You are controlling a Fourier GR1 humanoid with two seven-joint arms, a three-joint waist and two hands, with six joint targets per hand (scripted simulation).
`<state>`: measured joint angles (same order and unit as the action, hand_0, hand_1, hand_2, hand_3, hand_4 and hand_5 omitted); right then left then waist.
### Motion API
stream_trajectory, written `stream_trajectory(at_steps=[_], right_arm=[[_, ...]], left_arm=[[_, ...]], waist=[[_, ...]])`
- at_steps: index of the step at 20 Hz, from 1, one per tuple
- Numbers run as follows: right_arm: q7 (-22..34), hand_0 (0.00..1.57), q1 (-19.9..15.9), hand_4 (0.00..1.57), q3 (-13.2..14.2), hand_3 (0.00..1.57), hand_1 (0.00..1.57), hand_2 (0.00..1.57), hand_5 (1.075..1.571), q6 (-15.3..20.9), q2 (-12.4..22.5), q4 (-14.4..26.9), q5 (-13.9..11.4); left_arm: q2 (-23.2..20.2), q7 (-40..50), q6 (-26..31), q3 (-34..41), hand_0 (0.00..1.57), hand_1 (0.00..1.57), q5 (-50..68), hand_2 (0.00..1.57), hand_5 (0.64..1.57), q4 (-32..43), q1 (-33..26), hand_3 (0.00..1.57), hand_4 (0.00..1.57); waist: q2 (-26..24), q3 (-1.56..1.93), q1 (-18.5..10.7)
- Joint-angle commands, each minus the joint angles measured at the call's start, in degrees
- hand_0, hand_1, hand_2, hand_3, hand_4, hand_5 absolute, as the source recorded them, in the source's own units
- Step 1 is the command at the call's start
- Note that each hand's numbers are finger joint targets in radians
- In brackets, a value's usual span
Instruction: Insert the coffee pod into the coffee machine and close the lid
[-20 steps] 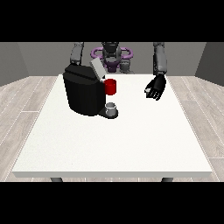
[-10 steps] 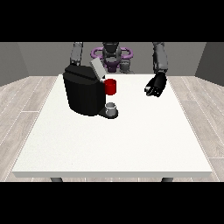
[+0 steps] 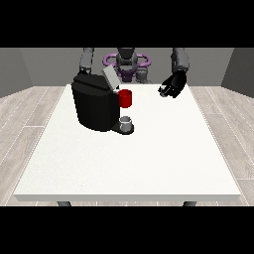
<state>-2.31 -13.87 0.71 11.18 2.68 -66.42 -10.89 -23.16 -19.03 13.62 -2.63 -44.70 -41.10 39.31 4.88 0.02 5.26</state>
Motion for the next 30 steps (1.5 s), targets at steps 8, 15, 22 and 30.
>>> stream_trajectory(at_steps=[8,15,22,30], right_arm=[[1.36,0.0,-1.87,0.0,0.32,0.0,0.0,0.0,1.571,-2.88,0.43,-0.61,1.67],[0.06,0.0,-3.42,0.0,-1.43,0.0,0.0,0.0,1.571,-0.14,-1.32,-2.91,-0.54],[4.24,0.0,-7.69,0.0,-0.23,0.0,0.0,0.0,1.571,-1.11,0.09,-5.01,0.33],[2.68,0.0,-9.34,0.0,0.7,0.0,0.0,0.0,1.571,-1.18,0.06,-6.02,1.28]], left_arm=[[5.28,10.03,6.41,0.64,1.4,1.4,-0.18,1.4,1.571,-3.51,7.8,1.34,0.6],[3.48,12.59,10.74,6.24,0.98,0.98,3.67,1.2,1.571,-2.5,16.97,1.37,0.51],[2.0,18.04,12.62,9.25,1.26,1.26,4.71,1.29,1.571,-1.04,25.15,1.27,0.49],[-0.9,17.31,11.14,10.12,1.22,1.22,3.51,1.28,1.571,0.23,29.75,1.23,0.48]], waist=[[-2.69,-0.01,2.96],[-0.35,-0.02,6.23],[1.7,-0.01,8.94],[7.45,0.0,10.99]])
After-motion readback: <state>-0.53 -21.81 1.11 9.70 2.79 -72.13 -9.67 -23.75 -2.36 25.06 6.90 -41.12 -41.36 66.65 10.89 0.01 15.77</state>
